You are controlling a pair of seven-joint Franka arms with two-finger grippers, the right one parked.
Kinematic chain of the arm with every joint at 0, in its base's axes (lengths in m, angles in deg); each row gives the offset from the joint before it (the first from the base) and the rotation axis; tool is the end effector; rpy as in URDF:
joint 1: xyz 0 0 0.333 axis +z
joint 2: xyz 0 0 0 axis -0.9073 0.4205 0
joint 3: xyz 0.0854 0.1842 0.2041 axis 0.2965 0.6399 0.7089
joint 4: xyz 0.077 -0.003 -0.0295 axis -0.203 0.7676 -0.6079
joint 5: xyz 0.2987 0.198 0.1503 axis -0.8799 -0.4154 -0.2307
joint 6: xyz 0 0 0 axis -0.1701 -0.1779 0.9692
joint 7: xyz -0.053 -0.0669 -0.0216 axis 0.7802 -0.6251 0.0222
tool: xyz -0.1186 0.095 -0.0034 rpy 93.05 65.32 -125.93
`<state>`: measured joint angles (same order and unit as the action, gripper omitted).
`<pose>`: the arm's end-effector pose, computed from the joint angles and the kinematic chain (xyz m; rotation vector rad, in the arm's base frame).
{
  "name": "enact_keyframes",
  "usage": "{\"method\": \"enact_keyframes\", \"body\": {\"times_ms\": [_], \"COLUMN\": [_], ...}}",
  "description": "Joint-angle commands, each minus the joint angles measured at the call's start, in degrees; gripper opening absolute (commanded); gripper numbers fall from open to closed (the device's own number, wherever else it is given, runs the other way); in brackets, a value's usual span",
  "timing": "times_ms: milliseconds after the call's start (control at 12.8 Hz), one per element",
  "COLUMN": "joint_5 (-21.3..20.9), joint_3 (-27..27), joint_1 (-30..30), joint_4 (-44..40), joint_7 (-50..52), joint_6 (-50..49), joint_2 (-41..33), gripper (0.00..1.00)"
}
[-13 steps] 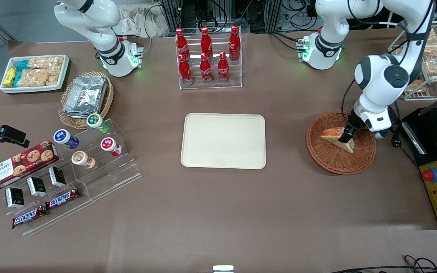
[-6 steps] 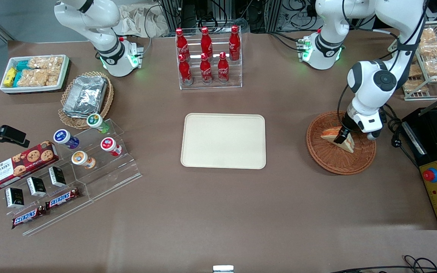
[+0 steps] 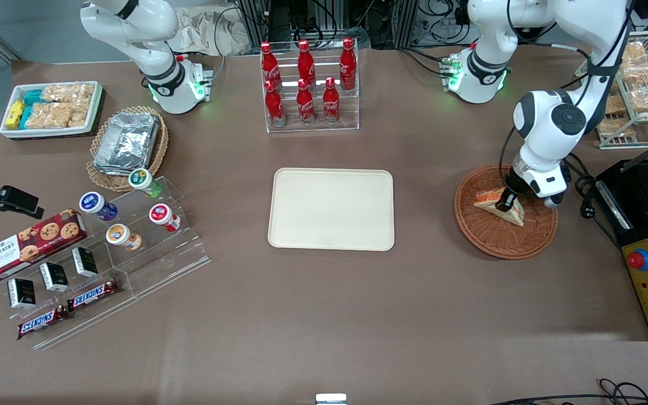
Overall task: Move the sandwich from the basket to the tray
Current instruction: 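Close the left gripper on the sandwich and lift it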
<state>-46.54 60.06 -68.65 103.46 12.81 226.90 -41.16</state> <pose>0.4543 -0.0239 0.1756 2.6321 1.5418 0.2021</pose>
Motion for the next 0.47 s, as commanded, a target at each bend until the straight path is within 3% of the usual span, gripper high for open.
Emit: {"method": "enact_keyframes", "body": {"times_ms": [0,392], "joint_5": [-1.0,-1.0], "joint_3": [-1.4,-1.7], "joint_1": [-0.4,-0.3], "joint_4": [-3.3,-17.4], "joint_7": [0.6,-7.2], "joint_6": [-6.9,-32.9], "joint_2": [-2.3,-8.0], "gripper": [0.0,0.0]}}
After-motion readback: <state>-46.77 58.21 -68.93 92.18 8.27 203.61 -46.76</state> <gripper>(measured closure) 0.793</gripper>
